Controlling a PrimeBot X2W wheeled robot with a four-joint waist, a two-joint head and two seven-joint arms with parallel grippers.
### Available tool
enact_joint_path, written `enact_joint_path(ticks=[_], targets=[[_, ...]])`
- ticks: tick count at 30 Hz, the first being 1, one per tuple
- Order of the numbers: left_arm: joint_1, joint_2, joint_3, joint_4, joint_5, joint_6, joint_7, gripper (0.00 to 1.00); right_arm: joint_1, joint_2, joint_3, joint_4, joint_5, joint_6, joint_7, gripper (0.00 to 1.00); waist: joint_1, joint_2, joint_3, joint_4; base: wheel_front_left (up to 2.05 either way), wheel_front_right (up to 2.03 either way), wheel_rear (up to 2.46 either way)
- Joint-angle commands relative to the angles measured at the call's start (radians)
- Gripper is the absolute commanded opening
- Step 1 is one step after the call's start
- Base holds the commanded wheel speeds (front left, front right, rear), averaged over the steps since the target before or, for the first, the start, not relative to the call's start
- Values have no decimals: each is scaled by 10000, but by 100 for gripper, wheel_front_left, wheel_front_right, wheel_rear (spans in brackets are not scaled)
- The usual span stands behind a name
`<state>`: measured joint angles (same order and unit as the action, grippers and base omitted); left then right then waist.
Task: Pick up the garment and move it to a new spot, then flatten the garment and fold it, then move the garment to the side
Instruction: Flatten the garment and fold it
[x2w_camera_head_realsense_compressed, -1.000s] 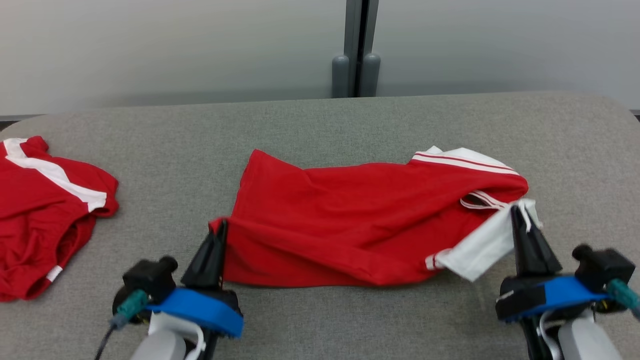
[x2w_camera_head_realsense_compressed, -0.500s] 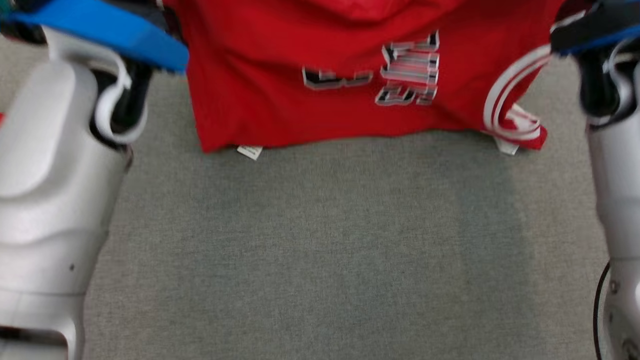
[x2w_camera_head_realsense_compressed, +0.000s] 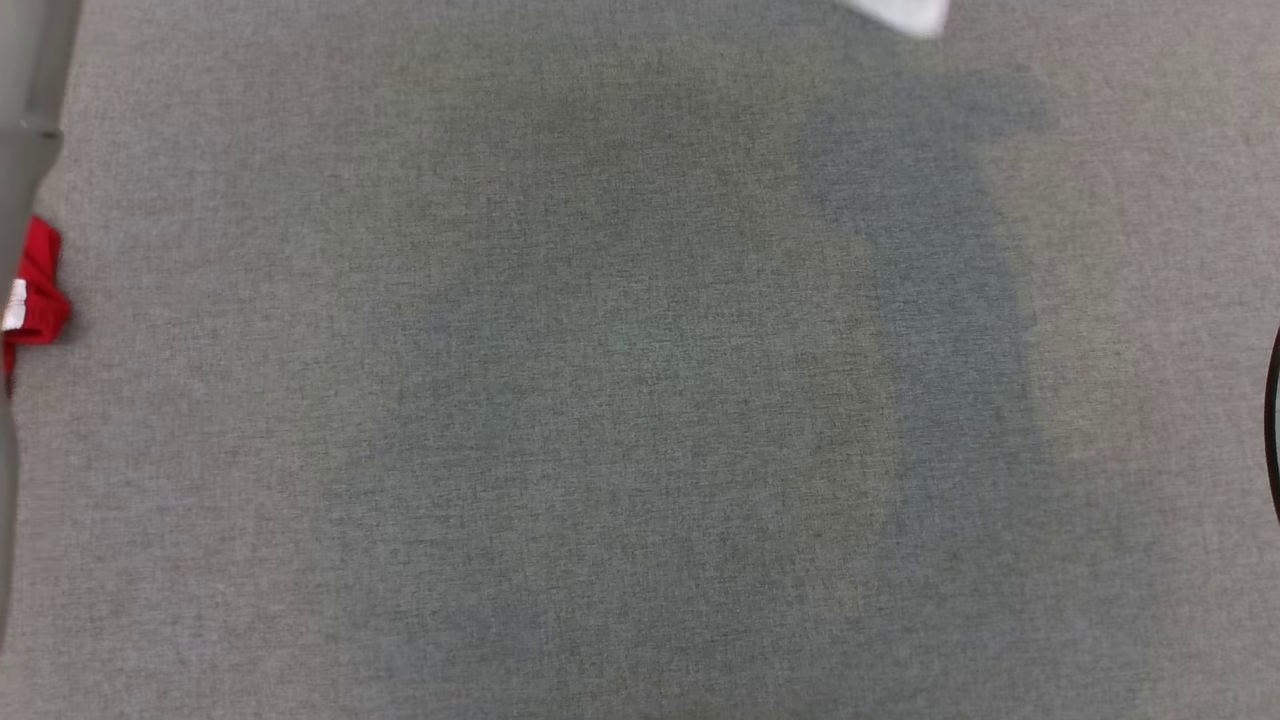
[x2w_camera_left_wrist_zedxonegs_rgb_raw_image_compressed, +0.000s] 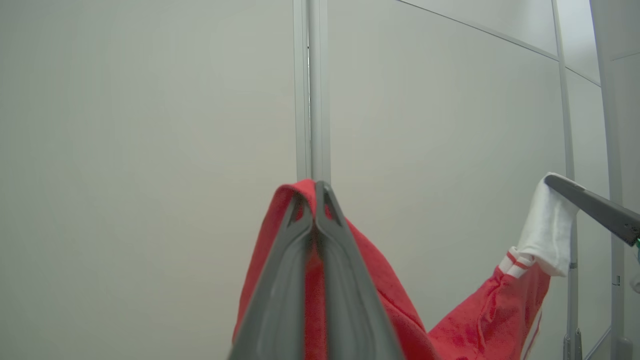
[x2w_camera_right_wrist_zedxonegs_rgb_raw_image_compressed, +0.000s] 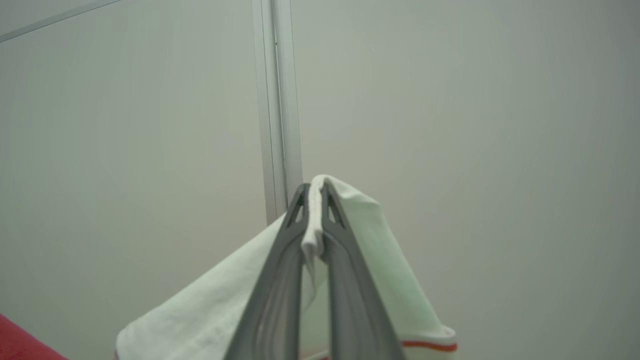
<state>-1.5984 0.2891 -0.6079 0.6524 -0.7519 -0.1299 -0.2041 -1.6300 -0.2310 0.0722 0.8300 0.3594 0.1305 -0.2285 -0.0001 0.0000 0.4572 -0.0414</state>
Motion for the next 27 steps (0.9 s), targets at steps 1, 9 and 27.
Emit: enact_joint_path(ticks=[1, 9, 27], targets=[[-144, 98, -115, 162, -179, -9, -138, 0, -186, -88, 50, 143, 163, 5, -121, 0, 1, 0, -30, -23, 0, 0, 0], [1027, 765, -1142, 371, -794, -9, -543, 0, 1242, -55, 925, 298, 835, 5, -339, 0, 1, 0, -100, -128, 0, 0, 0], [10782, 760, 1916, -3086, 209, 374, -620, 0, 10362, 507, 1272, -3043, 2067, 5, -372, 0, 1, 0, -1598, -443, 0, 0, 0]])
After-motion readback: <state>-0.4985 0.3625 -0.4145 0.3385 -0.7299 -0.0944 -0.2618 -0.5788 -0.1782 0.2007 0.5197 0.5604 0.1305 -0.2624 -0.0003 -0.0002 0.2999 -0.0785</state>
